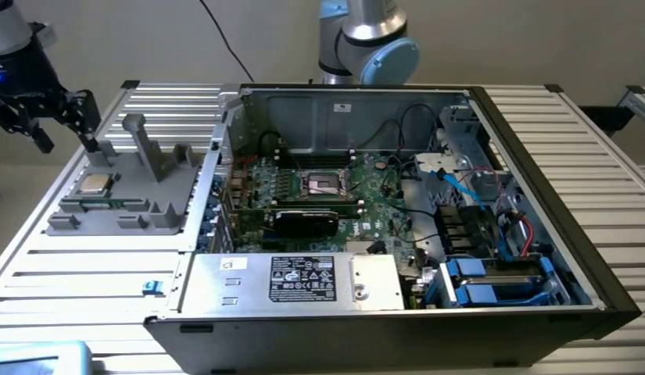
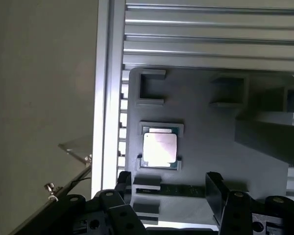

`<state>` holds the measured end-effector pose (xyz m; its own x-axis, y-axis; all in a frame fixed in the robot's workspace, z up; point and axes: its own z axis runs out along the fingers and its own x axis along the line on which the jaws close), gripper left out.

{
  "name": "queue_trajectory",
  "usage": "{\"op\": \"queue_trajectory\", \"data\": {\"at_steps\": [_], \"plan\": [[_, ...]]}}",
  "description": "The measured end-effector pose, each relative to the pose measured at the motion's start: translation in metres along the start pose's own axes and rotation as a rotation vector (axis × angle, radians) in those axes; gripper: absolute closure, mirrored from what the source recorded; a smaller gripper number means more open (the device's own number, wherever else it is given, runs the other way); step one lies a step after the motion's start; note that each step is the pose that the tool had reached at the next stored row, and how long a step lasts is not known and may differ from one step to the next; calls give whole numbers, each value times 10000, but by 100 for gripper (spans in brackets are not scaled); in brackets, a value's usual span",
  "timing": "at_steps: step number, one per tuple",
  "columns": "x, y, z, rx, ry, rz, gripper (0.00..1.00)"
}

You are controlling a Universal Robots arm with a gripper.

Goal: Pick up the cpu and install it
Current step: 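Pick up the cpu and move it towards the insertion slot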

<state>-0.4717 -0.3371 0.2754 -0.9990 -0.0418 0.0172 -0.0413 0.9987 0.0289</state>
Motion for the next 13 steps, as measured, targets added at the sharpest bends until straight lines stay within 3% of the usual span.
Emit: {"op": "queue_trajectory", "data": {"at_steps": [13], "plan": [[-4,-6,236,-7,-1,45,29]]}}
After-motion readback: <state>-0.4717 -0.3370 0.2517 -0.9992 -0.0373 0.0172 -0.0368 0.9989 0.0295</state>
